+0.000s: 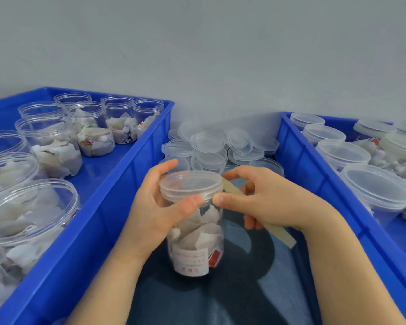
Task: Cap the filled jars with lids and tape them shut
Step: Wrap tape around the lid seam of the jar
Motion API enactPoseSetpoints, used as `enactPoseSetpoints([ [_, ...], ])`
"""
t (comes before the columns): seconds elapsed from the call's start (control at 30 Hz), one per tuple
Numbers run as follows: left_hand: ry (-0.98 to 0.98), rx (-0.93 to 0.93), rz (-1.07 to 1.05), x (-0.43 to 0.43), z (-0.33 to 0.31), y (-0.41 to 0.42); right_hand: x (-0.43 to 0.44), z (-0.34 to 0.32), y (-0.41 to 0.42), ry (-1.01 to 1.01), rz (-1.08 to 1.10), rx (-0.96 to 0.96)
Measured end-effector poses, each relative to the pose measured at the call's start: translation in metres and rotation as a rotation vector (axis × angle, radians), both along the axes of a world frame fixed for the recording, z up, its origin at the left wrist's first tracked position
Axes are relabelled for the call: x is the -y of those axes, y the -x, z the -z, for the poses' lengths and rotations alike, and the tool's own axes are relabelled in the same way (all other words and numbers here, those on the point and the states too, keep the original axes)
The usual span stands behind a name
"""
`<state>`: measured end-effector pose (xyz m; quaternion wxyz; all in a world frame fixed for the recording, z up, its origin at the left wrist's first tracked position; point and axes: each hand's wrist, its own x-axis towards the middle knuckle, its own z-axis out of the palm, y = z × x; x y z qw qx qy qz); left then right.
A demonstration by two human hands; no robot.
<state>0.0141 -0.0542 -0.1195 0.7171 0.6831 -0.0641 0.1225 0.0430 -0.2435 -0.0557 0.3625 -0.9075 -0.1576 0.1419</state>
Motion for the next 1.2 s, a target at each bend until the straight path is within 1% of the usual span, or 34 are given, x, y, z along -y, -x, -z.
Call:
enactPoseSetpoints([
  [0.17, -0.114, -0.045, -0.162, 0.010, -0.003, 0.001, -0.008, -0.001, 0.004, 0.091, 0.030, 0.130],
  [0.27, -0.087, -0.051, -0.175, 0.008, -0.001, -0.001, -0.005, -0.005, 0.006, 0.078, -0.010, 0.095],
  [0.37, 0.022, -0.089, -0.126, 0.000, 0.001, -0.003, 0.004, -0.009, 0.008, -0.006, -0.037, 0.070],
  [0.47, 0.117, -0.086, -0.039, -0.002, 0.002, -0.004, 0.008, -0.011, 0.008, 0.008, 0.026, 0.152],
  [0.6, 0.171, -0.070, 0.064, 0.000, 0.002, -0.003, 0.008, -0.013, 0.008, 0.019, 0.093, 0.162],
  [0.73, 0.167, -0.086, 0.099, -0.001, 0.001, -0.001, 0.007, -0.013, 0.009, 0.044, 0.065, 0.116],
  [1.03, 0.225, -0.096, 0.233, -0.003, 0.000, 0.001, 0.008, -0.012, 0.006, 0.055, 0.014, 0.125],
  [1.13, 0.171, -0.098, 0.225, -0.002, 0.001, 0.001, 0.010, -0.010, 0.004, 0.087, -0.041, 0.056],
  [1.2, 0.116, -0.074, 0.185, -0.001, 0.001, 0.001, 0.011, -0.009, 0.004, 0.122, -0.079, 0.020],
])
